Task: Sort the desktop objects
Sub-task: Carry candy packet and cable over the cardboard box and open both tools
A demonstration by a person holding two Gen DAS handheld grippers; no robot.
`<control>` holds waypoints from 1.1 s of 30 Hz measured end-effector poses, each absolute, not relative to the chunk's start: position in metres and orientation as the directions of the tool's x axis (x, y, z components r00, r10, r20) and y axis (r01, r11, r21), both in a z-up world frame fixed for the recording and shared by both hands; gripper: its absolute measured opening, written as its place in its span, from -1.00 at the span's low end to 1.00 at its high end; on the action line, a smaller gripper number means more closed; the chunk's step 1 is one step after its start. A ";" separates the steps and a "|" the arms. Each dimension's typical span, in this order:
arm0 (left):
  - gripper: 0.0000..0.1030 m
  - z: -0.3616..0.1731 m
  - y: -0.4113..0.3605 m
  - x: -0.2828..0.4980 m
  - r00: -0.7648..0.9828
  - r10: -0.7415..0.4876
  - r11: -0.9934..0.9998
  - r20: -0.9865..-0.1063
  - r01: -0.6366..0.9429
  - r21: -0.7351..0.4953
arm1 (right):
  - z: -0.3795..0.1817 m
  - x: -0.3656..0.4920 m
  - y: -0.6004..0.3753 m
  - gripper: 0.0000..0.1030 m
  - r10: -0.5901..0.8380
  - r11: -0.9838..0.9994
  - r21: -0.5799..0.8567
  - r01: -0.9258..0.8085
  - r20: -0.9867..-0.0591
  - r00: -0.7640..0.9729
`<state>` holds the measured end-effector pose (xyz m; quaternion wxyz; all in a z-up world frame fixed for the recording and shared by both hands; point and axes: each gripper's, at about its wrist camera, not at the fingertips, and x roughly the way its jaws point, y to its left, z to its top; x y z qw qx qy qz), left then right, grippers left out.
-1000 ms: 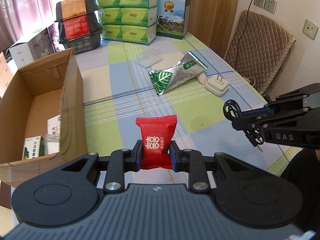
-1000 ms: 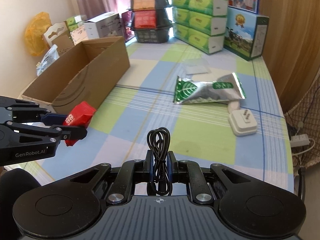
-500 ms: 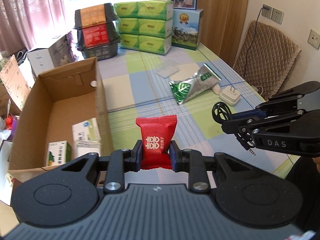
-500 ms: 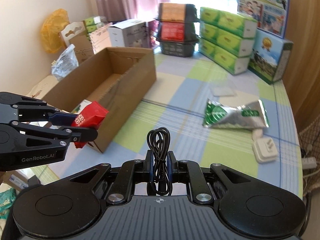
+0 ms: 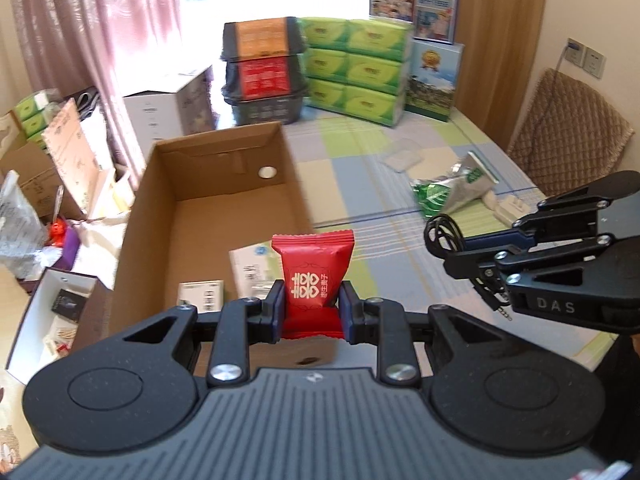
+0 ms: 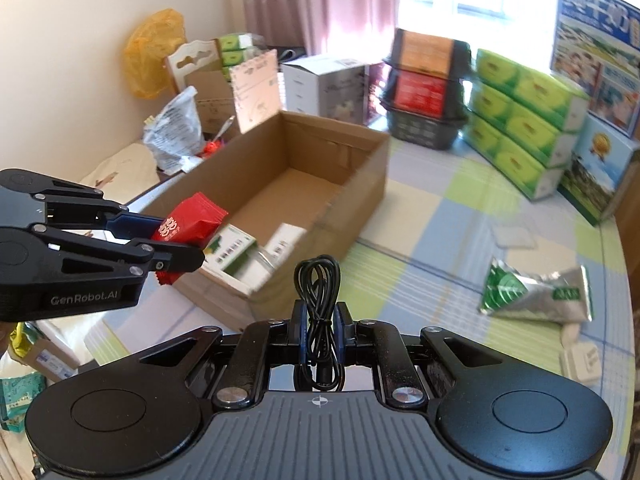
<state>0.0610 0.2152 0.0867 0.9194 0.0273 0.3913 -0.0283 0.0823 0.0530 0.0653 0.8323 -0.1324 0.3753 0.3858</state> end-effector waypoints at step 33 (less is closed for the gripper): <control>-0.27 0.016 0.332 0.142 0.614 0.030 0.999 -0.789 -0.039 0.008 | 0.016 0.170 0.172 -0.81 0.568 0.659 0.154 -0.737 -0.744 0.352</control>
